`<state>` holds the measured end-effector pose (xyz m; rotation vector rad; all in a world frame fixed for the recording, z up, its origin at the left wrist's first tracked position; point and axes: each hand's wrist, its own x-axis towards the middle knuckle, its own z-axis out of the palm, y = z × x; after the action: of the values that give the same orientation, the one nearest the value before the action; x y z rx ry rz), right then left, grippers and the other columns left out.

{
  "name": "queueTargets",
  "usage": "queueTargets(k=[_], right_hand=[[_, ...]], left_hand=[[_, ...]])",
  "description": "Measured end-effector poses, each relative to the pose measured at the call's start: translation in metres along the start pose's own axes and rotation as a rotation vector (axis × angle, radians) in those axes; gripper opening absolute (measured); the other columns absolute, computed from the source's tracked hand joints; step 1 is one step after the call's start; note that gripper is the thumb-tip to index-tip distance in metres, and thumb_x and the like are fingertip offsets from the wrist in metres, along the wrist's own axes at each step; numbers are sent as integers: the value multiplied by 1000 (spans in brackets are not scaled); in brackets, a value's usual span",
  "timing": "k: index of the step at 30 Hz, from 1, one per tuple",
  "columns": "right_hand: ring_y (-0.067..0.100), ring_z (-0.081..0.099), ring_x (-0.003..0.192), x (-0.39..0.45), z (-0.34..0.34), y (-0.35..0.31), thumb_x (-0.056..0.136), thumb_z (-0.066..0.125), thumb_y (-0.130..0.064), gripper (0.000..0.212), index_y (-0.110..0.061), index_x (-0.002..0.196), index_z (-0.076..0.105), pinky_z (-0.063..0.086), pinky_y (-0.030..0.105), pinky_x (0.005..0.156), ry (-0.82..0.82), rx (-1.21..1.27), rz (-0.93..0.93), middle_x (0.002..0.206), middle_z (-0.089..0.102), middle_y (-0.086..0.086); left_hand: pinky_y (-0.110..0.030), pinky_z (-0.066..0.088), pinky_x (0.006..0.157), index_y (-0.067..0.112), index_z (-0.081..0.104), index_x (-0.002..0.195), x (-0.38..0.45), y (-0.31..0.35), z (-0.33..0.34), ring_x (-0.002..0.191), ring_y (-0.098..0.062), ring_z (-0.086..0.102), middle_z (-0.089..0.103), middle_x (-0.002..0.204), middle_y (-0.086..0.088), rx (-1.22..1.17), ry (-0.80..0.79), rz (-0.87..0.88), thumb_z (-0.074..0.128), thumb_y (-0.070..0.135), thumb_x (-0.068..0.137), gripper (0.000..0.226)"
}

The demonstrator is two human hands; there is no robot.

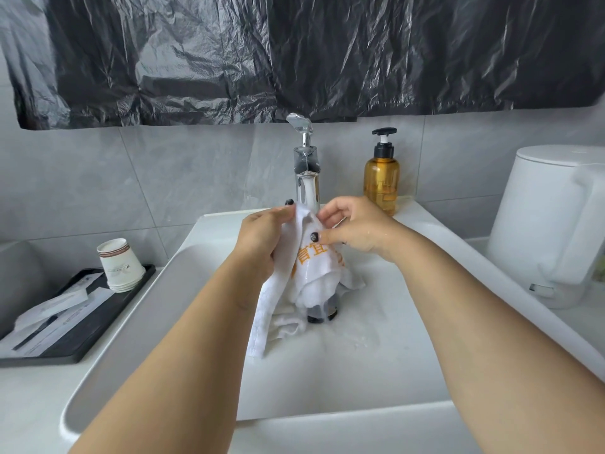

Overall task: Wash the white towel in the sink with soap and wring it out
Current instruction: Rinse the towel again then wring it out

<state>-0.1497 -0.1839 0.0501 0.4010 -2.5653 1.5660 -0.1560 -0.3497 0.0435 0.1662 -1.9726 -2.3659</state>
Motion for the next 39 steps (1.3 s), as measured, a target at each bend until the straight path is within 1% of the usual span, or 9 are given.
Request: queueTargets(k=[3, 7, 16, 20, 24, 26, 29, 34, 39], right_hand=[[14, 65, 80, 1, 4, 2, 70, 85, -12, 28, -26, 86, 66, 58, 41, 84, 42, 4, -13, 87, 66, -5], [13, 60, 79, -5, 15, 0, 75, 82, -17, 36, -24, 102, 59, 55, 31, 71, -13, -61, -34, 91, 60, -7], [21, 61, 73, -2, -7, -1, 71, 82, -6, 24, -21, 81, 66, 56, 31, 64, 0, -224, 181, 79, 62, 2], [23, 63, 72, -13, -30, -2, 83, 69, 3, 16, -2, 98, 66, 59, 32, 70, -202, -513, 497, 86, 66, 11], [19, 52, 59, -22, -25, -9, 85, 60, 1, 20, -8, 67, 55, 43, 24, 46, -276, -920, 470, 68, 53, 7], [26, 62, 81, -16, -15, -9, 78, 57, -7, 10, -1, 85, 62, 50, 26, 60, -180, -776, 325, 85, 59, 9], [18, 60, 104, -9, 4, -13, 63, 66, -27, 66, -13, 127, 55, 51, 29, 82, -156, -264, 216, 114, 61, -1], [14, 54, 70, -2, 18, 13, 81, 71, -40, 26, -18, 77, 57, 40, 26, 59, -166, -401, 217, 79, 58, -3], [21, 51, 61, 0, 16, 13, 80, 72, -27, 28, -6, 66, 62, 35, 27, 55, 147, -189, 65, 62, 57, 4]], left_hand=[[-41, 55, 95, 7, 73, 100, 3, -2, -2, 97, -28, 70, 74, 100, -13, -28, 35, -10, 70, 20, 90, 17], [-29, 55, 64, 5, 72, 108, 8, -5, -8, 79, -28, 68, 71, 91, -14, -87, 11, -38, 65, 26, 94, 26], [-25, 52, 64, 14, 70, 94, 11, -4, -11, 68, -15, 62, 64, 78, 1, -236, 127, -47, 68, 21, 93, 7], [-31, 58, 75, 3, 66, 113, 15, 3, -21, 87, -18, 71, 73, 100, -7, -352, 135, -16, 62, 25, 97, 27], [-27, 58, 56, 4, 58, 105, 9, 4, -15, 61, -16, 70, 67, 71, -7, -333, -42, -25, 53, 27, 103, 24], [-29, 59, 55, 5, 57, 105, 3, 4, -9, 61, -18, 70, 66, 73, -9, -326, -122, -15, 50, 26, 105, 22], [-32, 60, 57, 7, 57, 91, -3, 8, -4, 61, -20, 70, 67, 68, -10, -293, -208, 27, 44, 21, 106, 25], [-41, 56, 91, 1, 61, 110, -3, 9, -5, 94, -29, 69, 68, 103, -18, -234, -47, 78, 53, 22, 101, 24], [-43, 53, 98, 10, 70, 114, -2, 2, -12, 96, -26, 73, 75, 103, -7, 198, -87, -49, 87, 63, 54, 82]])
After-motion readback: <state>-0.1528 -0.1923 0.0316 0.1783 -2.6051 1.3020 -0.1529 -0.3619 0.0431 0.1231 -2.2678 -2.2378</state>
